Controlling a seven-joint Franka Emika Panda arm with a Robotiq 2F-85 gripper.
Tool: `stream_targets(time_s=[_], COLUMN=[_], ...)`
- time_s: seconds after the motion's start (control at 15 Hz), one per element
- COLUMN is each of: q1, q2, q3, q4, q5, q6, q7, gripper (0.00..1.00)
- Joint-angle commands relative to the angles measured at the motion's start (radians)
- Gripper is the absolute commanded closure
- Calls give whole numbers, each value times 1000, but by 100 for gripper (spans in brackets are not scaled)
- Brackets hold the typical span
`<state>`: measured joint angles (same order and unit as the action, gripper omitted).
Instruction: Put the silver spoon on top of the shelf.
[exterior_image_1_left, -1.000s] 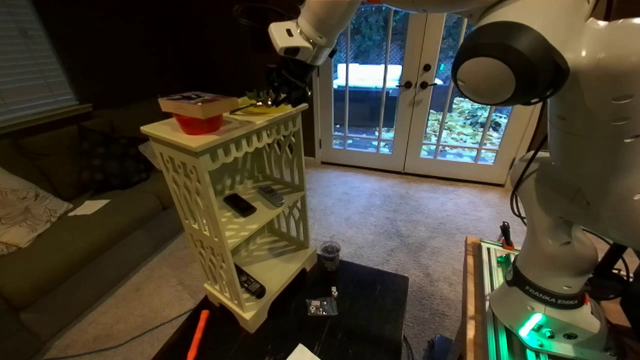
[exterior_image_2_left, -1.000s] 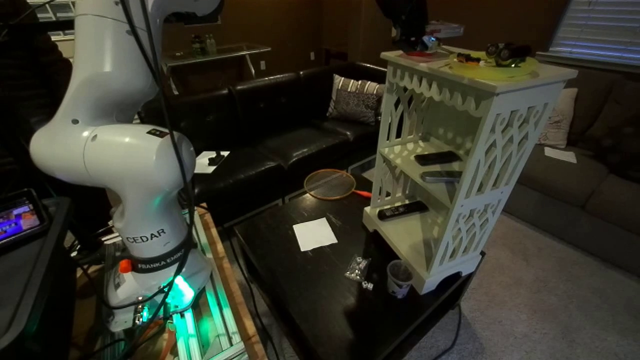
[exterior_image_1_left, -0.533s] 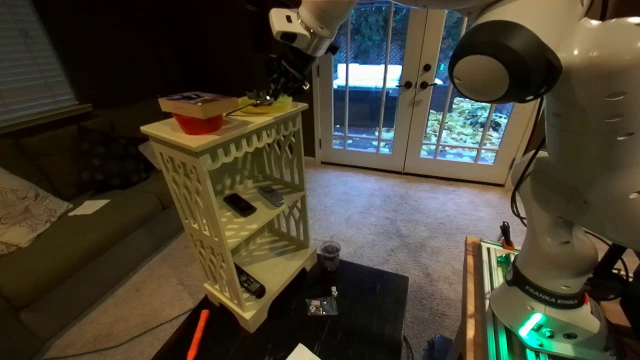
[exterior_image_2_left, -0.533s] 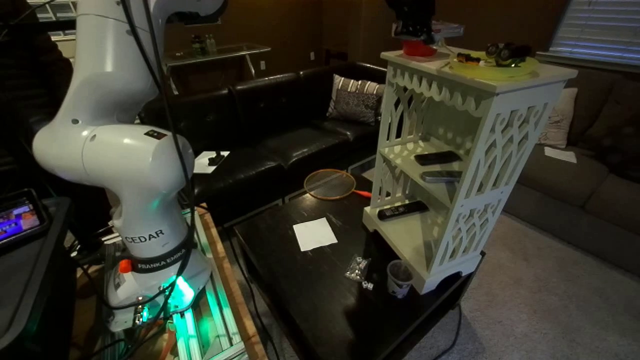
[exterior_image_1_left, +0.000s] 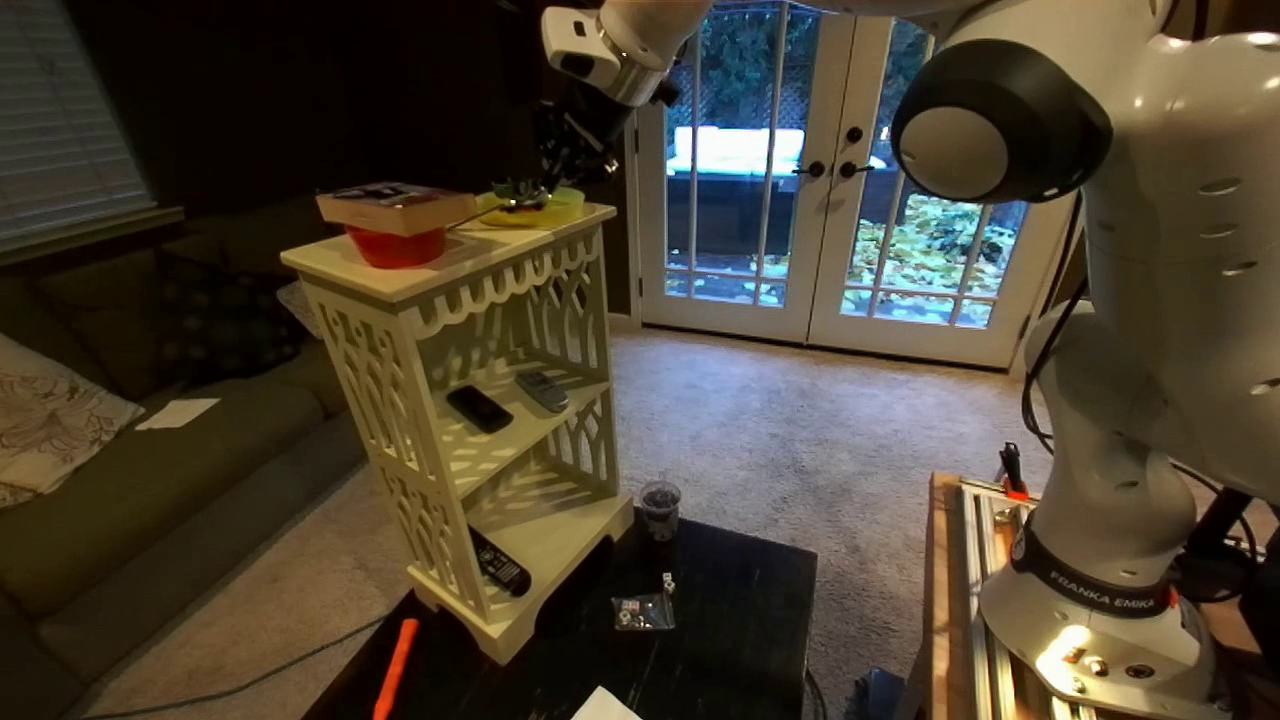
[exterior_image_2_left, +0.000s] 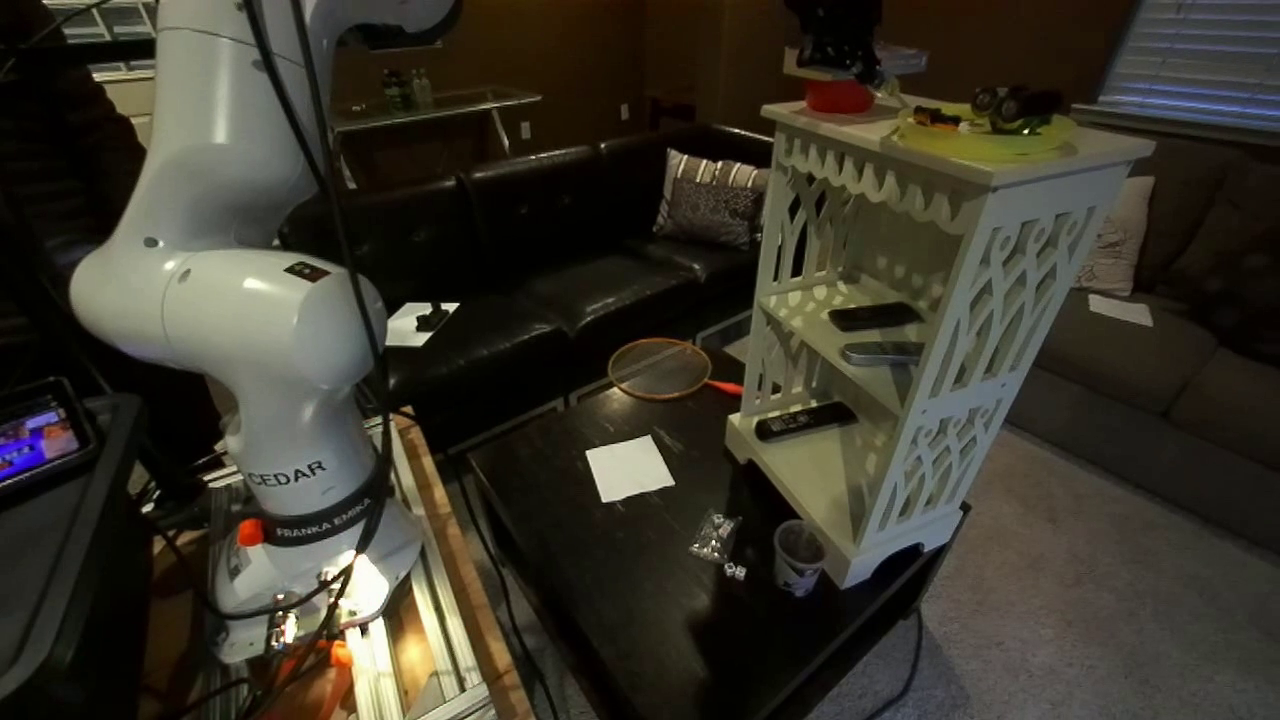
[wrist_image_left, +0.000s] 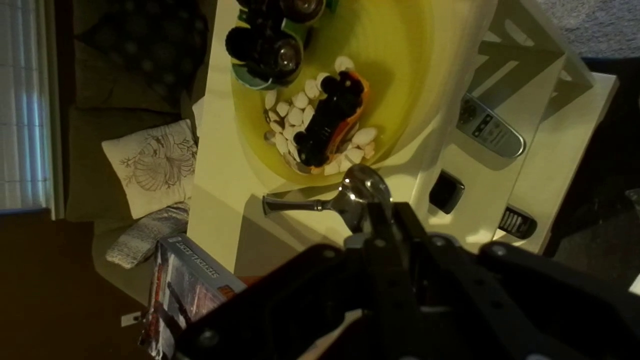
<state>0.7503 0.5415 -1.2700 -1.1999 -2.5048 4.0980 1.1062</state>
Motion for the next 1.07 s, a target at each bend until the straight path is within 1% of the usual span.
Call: stream_targets(time_s=[0.0, 0.67, 0.73, 0.8, 1.0], q1=[-14, -15, -15, -9, 17], q2=[-10, -10, -10, 8, 33], q3=[29, 30, 30, 1, -23], q4=[9, 9, 9, 12, 25], q5=[-25, -25, -25, -6, -6], q6=[-2, -2, -2, 10, 27], q7=[14, 15, 15, 20, 74], gripper=[90, 90, 98, 98, 98])
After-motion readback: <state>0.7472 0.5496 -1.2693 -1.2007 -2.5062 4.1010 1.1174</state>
